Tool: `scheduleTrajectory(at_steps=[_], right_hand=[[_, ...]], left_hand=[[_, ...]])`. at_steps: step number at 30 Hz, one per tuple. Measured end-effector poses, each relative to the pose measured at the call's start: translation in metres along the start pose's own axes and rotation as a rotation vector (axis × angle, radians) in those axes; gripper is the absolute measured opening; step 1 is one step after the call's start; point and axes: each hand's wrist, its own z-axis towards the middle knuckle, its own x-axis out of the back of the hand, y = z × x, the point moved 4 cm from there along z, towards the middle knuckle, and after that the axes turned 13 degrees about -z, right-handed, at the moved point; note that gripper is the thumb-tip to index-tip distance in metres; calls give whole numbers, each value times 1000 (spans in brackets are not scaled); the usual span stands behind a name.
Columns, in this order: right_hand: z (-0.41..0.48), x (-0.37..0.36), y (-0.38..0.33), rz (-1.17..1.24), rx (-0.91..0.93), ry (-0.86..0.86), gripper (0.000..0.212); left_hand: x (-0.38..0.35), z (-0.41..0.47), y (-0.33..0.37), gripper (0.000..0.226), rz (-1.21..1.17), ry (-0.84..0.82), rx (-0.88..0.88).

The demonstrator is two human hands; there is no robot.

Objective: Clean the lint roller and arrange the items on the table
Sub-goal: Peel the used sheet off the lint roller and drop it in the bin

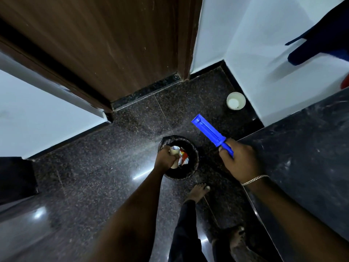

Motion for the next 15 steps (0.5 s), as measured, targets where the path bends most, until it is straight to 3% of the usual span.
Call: scheduleTrajectory(at_steps=[3, 7, 15], right_hand=[[0, -3, 1, -6, 15, -10, 10], [0, -5, 3, 30, 29, -16, 14], [-8, 3, -2, 107, -3, -63, 12]], left_hand=[[-3, 10, 0, 54, -3, -10, 8], [0, 16, 1, 84, -15, -64, -1], [23, -9, -5, 76, 100, -46, -23]])
